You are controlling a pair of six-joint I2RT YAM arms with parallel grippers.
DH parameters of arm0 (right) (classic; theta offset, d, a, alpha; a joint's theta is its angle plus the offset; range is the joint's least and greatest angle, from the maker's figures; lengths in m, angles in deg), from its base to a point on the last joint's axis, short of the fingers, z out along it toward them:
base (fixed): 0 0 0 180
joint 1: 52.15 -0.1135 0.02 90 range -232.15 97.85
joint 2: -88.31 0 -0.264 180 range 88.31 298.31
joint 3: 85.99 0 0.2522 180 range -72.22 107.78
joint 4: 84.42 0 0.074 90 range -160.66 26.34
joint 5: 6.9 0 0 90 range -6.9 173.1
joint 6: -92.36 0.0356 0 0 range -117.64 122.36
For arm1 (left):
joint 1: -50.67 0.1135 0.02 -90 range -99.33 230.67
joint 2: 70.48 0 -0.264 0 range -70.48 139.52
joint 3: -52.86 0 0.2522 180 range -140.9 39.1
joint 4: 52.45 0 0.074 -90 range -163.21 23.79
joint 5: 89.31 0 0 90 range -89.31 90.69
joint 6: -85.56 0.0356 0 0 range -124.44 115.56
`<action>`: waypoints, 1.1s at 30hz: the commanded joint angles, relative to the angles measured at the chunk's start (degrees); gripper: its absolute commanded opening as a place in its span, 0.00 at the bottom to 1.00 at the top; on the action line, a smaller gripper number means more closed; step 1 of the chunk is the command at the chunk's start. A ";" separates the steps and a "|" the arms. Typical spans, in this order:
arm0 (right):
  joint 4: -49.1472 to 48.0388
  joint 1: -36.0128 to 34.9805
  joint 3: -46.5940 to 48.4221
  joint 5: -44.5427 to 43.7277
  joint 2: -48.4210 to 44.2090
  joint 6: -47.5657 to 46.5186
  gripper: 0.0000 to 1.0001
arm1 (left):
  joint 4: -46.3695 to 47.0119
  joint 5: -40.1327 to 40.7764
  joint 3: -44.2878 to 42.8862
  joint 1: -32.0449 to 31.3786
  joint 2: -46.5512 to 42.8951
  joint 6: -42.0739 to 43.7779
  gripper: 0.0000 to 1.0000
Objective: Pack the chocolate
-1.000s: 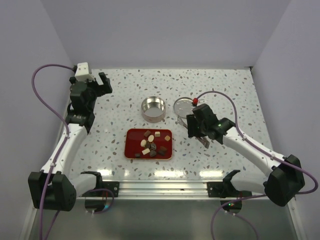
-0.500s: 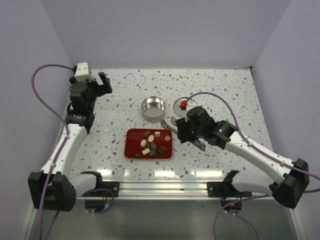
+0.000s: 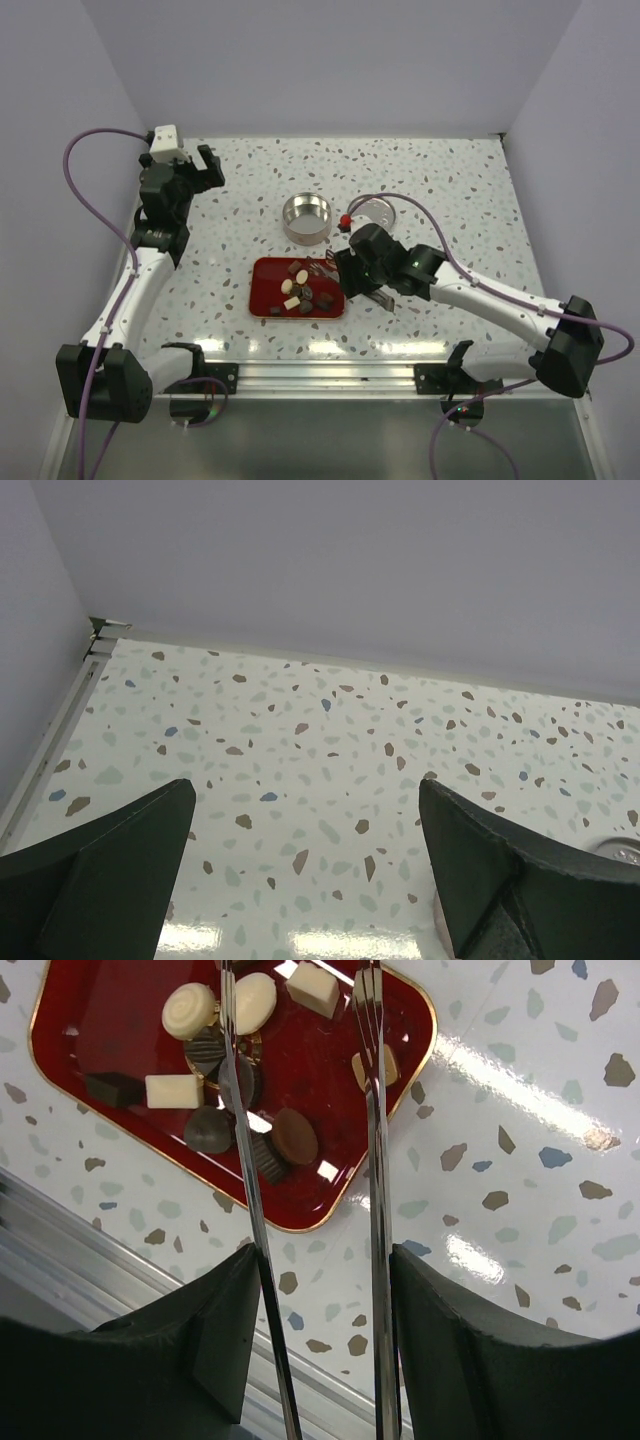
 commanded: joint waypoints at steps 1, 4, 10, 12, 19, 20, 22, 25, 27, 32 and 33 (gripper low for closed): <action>-2.27 -0.49 1.56 -2.04 2.79 2.32 0.56 | 1.15 -0.53 -0.31 -0.16 -0.24 -0.04 1.00; -2.70 -0.93 1.82 -3.71 4.64 2.50 0.56 | 0.97 -0.09 -0.49 -0.16 -0.50 0.05 1.00; -4.90 -1.02 2.09 -3.71 7.63 2.59 0.55 | 1.06 -0.18 -0.40 -0.16 -0.50 0.14 1.00; -5.51 -0.93 2.09 -3.63 7.98 2.67 0.54 | 1.06 -0.18 -0.40 -0.16 -0.50 0.14 1.00; -6.22 -0.93 2.88 -3.71 10.27 2.41 0.54 | 1.15 -0.18 -0.31 -0.16 -0.24 0.05 1.00; -6.31 -1.01 2.97 -3.71 10.53 2.41 0.53 | 1.15 -0.18 -0.31 -0.16 -0.24 0.05 1.00; -6.13 -1.02 3.05 -3.89 10.89 2.32 0.51 | 1.15 -0.18 -0.40 -0.16 -0.24 -0.04 1.00; -5.61 -1.10 3.58 -4.68 10.80 2.41 0.45 | 1.15 -0.09 -0.22 -0.16 -0.33 -0.04 1.00; -5.08 -1.02 3.67 -5.21 10.10 2.41 0.42 | 1.24 0.00 -0.22 -0.16 -0.24 -0.21 1.00; -3.23 -1.02 5.07 -6.44 8.17 1.80 0.38 | 1.23 -0.09 -0.14 -0.16 -0.15 -0.21 1.00; -2.71 -1.02 5.42 -6.53 7.73 1.71 0.38 | 1.15 -0.09 -0.14 -0.16 -0.15 -0.30 1.00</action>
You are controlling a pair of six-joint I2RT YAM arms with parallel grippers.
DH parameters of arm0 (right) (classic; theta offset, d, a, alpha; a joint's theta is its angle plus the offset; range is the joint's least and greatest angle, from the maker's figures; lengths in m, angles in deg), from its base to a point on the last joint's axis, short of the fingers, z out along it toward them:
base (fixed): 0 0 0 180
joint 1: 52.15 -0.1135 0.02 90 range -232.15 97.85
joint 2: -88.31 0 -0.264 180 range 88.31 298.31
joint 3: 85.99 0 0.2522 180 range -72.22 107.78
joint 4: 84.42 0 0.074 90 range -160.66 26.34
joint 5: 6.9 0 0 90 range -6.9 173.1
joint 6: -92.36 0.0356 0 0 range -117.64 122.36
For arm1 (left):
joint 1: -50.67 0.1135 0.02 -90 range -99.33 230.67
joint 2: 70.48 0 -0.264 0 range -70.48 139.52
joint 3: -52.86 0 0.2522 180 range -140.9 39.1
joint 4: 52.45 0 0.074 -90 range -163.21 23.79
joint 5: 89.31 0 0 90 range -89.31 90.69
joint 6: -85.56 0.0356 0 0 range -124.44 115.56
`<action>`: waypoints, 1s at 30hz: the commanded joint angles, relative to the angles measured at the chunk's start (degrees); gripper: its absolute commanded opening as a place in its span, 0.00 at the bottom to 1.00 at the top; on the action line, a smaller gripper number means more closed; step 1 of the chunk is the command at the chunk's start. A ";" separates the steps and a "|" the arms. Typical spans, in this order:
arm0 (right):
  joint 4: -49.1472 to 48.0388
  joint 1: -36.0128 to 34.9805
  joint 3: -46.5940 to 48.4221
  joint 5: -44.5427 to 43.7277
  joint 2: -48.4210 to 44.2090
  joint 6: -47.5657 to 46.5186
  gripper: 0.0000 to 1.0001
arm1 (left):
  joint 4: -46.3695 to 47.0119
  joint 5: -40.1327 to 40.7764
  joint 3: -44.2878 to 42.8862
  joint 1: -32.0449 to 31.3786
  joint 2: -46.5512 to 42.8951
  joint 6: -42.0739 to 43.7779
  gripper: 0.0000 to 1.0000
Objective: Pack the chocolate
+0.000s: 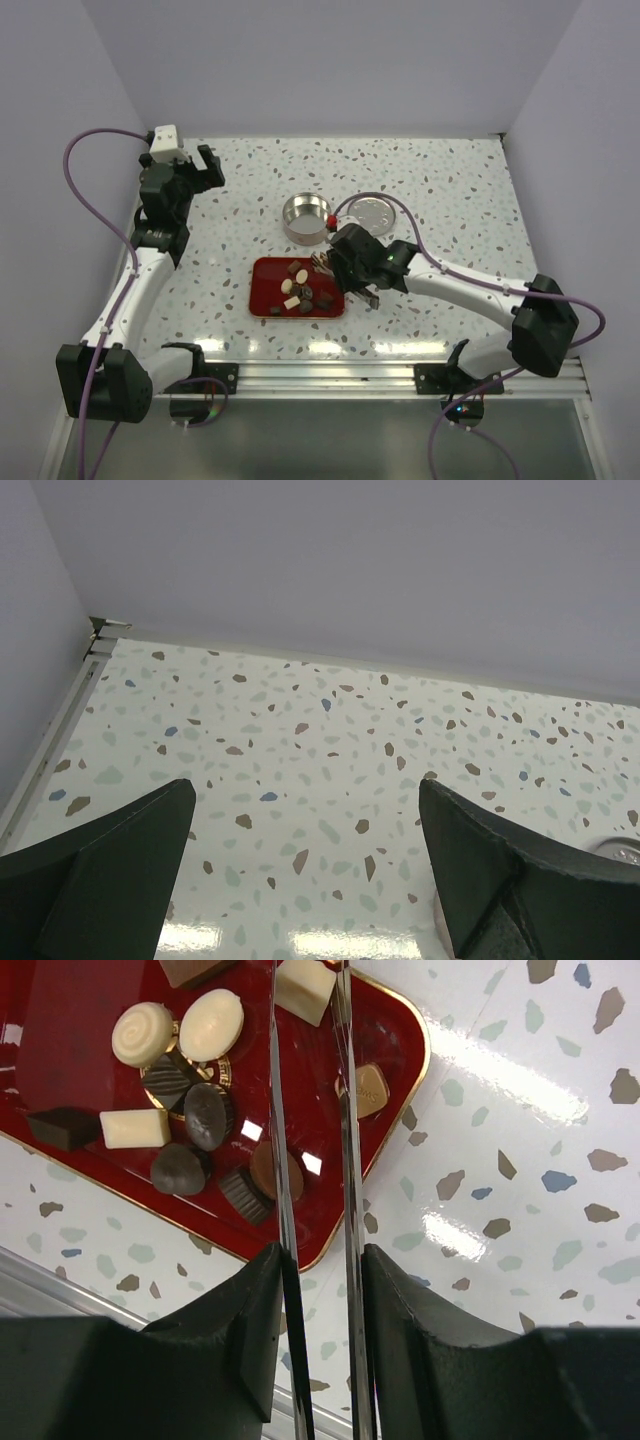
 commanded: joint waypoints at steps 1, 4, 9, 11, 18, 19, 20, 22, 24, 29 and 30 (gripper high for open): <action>0.53 -0.08 4.03 -3.12 -3.73 -0.13 0.37 | 1.17 -0.11 -0.05 -0.16 -0.15 -0.30 1.00; 2.11 0.01 5.78 -3.91 -4.70 -0.57 0.36 | 1.08 -0.20 -0.14 -0.16 -0.15 -0.39 1.00; 3.87 -0.08 8.34 -5.84 -5.23 -1.71 0.36 | 0.99 -0.29 -0.14 -0.16 -0.15 -0.39 1.00; 4.22 -0.08 9.48 -6.28 -5.14 -2.41 0.36 | 0.91 -0.29 -0.14 -0.16 -0.15 -0.47 1.00; 1.69 0.45 14.13 -11.72 -2.25 -7.77 0.36 | 0.91 -0.55 -0.14 -0.16 0.02 -0.74 1.00; 1.07 0.71 14.84 -12.34 -1.54 -9.43 0.36 | 0.91 -0.72 -0.31 -0.16 0.11 -0.83 1.00; 0.19 1.06 15.45 -12.43 -0.93 -10.32 0.36 | 0.91 -0.81 -0.22 -0.16 0.20 -0.83 1.00; -2.36 2.12 16.95 -12.09 1.44 -12.43 0.36 | 0.73 -0.81 -0.31 -0.16 0.11 -0.83 1.00; -3.59 2.91 18.61 -11.56 3.46 -13.48 0.36 | 0.38 -0.73 -0.57 -0.16 0.03 -0.83 1.00; -5.70 3.62 19.15 -9.89 8.65 -15.16 0.38 | -0.15 -0.02 -0.84 -0.16 -0.50 -0.30 1.00; -6.75 3.79 18.80 -9.71 9.18 -15.25 0.38 | -0.15 0.06 -0.84 -0.16 -0.59 -0.30 1.00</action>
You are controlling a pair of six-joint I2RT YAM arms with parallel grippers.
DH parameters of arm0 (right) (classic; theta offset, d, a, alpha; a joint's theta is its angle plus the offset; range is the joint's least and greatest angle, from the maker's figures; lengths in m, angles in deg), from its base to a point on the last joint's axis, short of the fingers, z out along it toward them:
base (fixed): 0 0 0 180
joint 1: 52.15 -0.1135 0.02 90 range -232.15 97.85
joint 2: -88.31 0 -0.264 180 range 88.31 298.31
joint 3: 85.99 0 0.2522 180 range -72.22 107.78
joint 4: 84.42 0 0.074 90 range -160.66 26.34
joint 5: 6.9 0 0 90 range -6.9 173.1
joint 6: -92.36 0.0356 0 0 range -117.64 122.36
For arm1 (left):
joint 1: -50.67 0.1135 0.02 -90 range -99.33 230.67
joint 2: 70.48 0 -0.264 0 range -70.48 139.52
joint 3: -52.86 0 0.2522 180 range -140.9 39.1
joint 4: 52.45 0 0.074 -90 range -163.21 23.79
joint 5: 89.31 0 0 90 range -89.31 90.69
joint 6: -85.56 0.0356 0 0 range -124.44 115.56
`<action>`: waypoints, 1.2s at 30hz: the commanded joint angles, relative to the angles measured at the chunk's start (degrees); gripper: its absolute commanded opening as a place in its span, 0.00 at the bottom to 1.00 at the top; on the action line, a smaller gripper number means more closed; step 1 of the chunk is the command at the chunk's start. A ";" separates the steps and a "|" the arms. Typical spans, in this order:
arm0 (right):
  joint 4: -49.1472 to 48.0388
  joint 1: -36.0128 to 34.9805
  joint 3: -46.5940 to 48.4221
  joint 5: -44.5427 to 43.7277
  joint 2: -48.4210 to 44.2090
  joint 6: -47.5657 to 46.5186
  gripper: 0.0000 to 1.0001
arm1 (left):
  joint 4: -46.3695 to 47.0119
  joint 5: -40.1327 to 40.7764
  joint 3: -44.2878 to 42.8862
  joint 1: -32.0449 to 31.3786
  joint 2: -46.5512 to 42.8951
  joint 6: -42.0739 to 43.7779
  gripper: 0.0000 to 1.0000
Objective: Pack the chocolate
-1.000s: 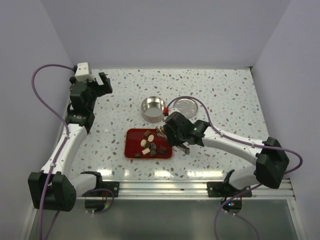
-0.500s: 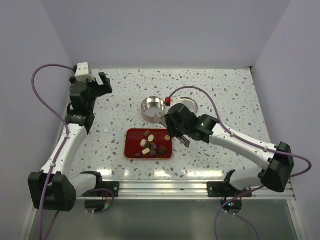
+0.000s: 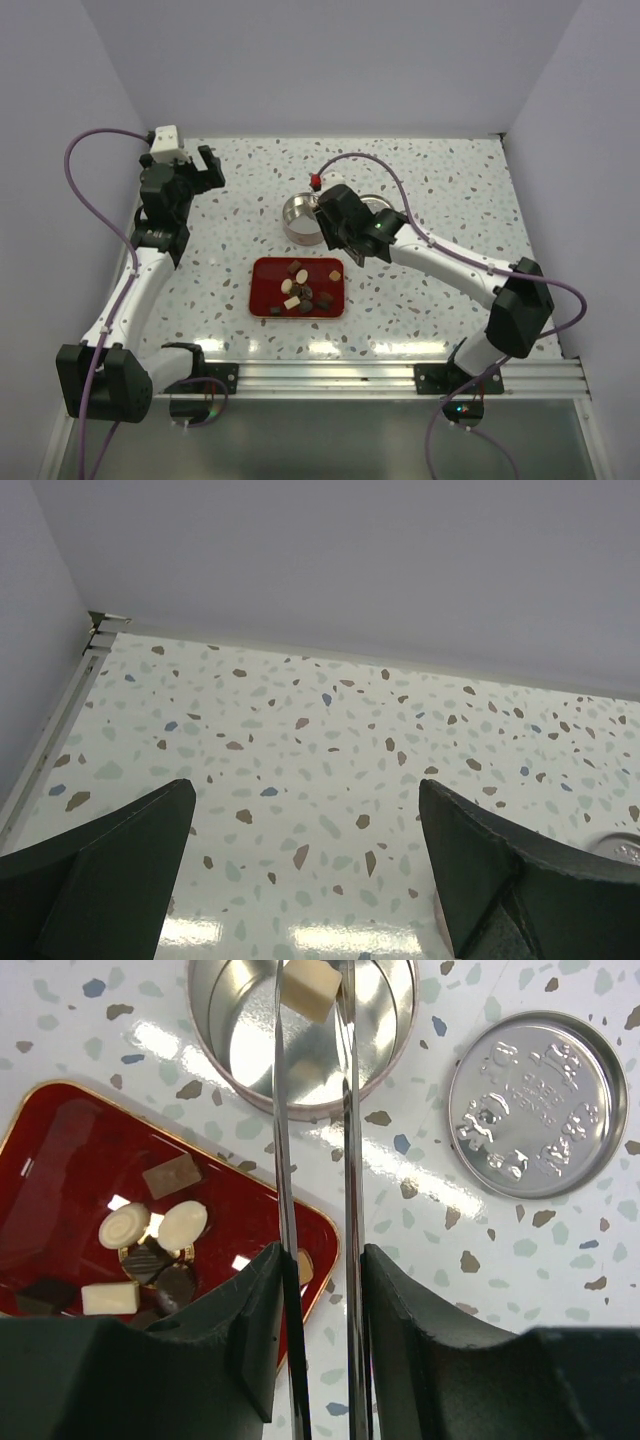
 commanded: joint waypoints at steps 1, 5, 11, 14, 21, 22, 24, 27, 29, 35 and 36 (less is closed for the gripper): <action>-4.79 0.43 1.36 0.23 1.69 -2.53 0.38 | 0.48 -0.06 -0.84 -0.16 -0.55 -0.28 1.00; -6.03 1.13 1.71 0.41 3.18 -2.96 0.43 | 0.57 -0.50 -0.75 -0.16 -0.28 -0.36 1.00; -6.65 1.04 2.50 0.85 4.06 -3.14 0.52 | 0.05 -0.68 -1.37 -0.16 0.42 -0.28 1.00; -6.38 1.04 2.67 1.11 3.80 -3.32 0.50 | 0.05 -0.68 -1.28 -0.16 0.51 -0.28 1.00; -3.57 0.43 0.92 7.26 -0.76 -1.30 0.45 | 0.13 -0.77 -1.28 -0.16 1.30 -0.28 1.00; -3.31 -0.01 0.31 7.61 -2.51 -1.12 0.45 | 0.05 -0.77 -1.28 -0.16 1.30 -0.28 1.00; -1.64 -1.23 -1.44 8.50 -4.54 0.19 0.45 | 0.05 -0.68 -1.28 -0.16 1.39 -0.28 1.00; 1.96 -3.26 -3.29 7.97 -8.41 2.47 0.45 | 0.05 -0.68 -1.36 -0.16 1.56 -0.28 1.00; 3.98 -5.27 -4.26 7.80 -10.78 3.53 0.45 | 0.05 -0.77 -1.28 -0.16 1.65 -0.45 1.00; 4.88 -10.02 -11.28 7.97 -12.02 10.81 0.45 | 0.13 -1.47 -1.10 -0.16 2.00 -0.89 1.00; 4.78 -10.55 -11.91 8.06 -11.84 11.70 0.44 | 0.22 -1.56 -1.02 -0.16 2.00 -0.89 1.00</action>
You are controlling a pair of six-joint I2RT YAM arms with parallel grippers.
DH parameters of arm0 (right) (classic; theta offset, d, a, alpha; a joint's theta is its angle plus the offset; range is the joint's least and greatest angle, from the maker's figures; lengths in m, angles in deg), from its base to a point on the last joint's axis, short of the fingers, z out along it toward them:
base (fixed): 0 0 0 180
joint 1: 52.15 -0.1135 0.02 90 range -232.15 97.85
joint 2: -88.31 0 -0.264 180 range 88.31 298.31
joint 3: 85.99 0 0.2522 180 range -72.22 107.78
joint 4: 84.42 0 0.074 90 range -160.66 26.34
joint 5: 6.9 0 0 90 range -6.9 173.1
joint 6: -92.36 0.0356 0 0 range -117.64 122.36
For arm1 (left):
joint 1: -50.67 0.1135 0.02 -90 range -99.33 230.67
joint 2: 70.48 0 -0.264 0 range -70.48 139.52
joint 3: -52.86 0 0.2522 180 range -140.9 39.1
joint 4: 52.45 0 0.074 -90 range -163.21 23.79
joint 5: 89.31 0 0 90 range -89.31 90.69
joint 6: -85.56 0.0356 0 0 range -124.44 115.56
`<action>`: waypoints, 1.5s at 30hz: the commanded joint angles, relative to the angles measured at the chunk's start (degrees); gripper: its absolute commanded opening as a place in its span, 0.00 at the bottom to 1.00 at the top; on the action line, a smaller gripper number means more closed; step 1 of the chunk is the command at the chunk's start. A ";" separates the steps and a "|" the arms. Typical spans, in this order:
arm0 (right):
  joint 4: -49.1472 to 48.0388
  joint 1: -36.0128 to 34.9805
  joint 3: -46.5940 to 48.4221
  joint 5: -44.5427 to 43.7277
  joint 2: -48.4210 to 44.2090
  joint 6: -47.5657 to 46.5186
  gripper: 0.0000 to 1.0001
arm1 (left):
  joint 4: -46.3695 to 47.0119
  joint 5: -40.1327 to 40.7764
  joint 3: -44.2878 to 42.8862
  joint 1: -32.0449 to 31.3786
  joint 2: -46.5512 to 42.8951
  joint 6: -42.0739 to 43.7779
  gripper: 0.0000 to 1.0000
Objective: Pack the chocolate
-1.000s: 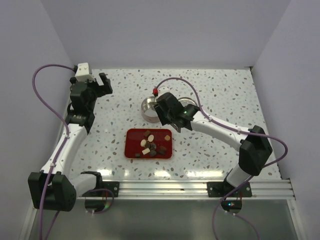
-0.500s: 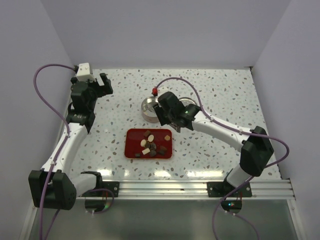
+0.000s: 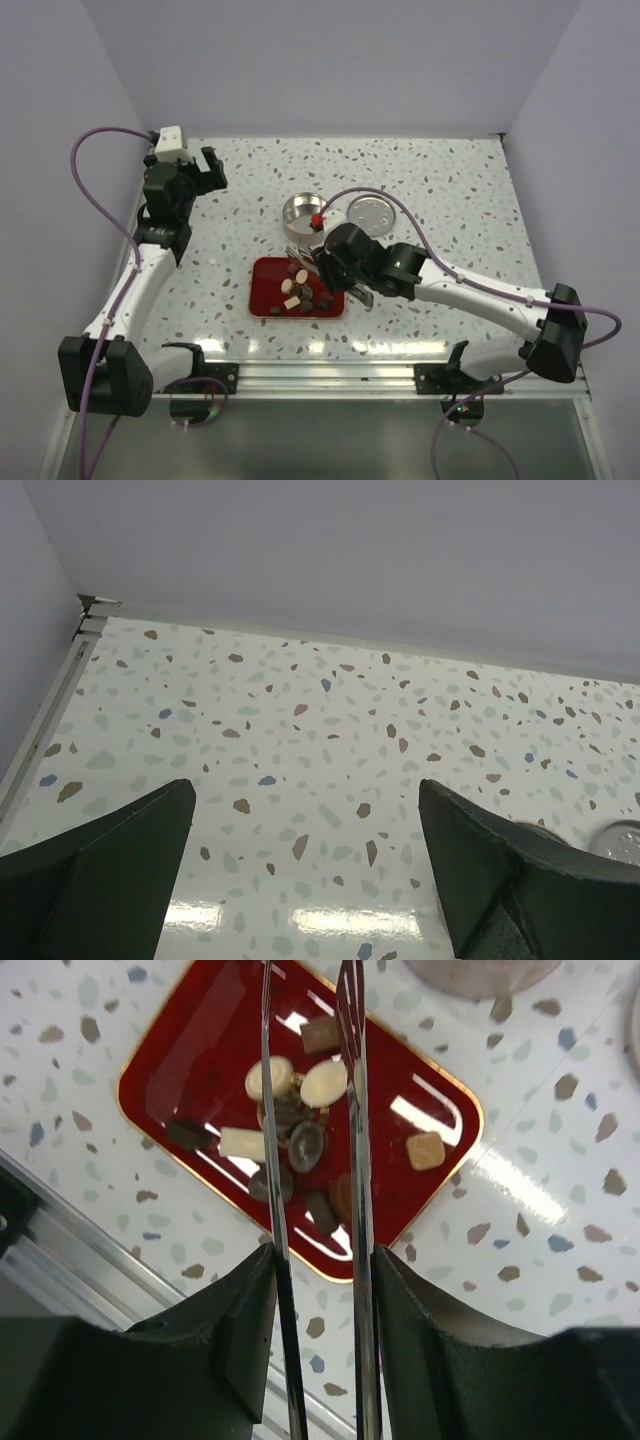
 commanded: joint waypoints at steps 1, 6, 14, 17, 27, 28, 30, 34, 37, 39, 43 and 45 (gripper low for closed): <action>1.72 -1.88 -3.34 0.47 0.90 5.92 0.45 | 0.64 -0.95 -1.01 -0.16 0.21 -0.96 1.00; 2.51 -4.34 -4.67 -1.81 1.43 8.91 0.45 | 0.64 -1.21 -1.01 -0.16 -0.14 -1.05 1.00; 1.37 -4.61 -4.84 -2.43 3.97 9.26 0.45 | 0.90 -1.83 -0.93 -0.16 -0.05 -1.31 1.00; 1.63 -4.61 -4.76 -3.56 5.38 9.44 0.45 | 0.81 -1.65 -0.93 -0.16 -0.14 -1.31 1.00; 0.23 -4.61 -2.82 -3.57 8.28 8.47 0.46 | 0.90 -1.65 -0.75 -0.16 -0.05 -1.31 1.00; 0.05 -4.61 -2.74 -3.22 8.37 8.47 0.46 | 0.99 -1.65 -0.75 -0.16 -0.05 -1.40 1.00; -0.04 -4.61 -2.38 -3.13 8.20 8.56 0.46 | 0.81 -1.74 -0.66 -0.16 0.04 -1.40 1.00; -0.12 -4.61 -1.95 -2.87 8.28 8.47 0.46 | 0.99 -1.74 -0.66 -0.16 0.04 -1.49 1.00; -0.65 -4.61 -1.68 -1.81 8.46 8.65 0.46 | 1.08 -1.92 -0.66 -0.16 0.12 -1.57 1.00; -0.91 -4.52 -1.59 -1.11 8.72 8.91 0.46 | 1.16 -2.00 -0.66 -0.16 0.04 -1.66 1.00; -0.21 -4.52 -0.89 -1.55 10.12 8.47 0.46 | 1.34 -2.18 -0.31 -0.16 0.21 -1.75 1.00; -0.21 -4.61 -0.71 -1.37 10.74 8.30 0.46 | 1.43 -2.44 -0.40 -0.16 0.21 -1.84 1.00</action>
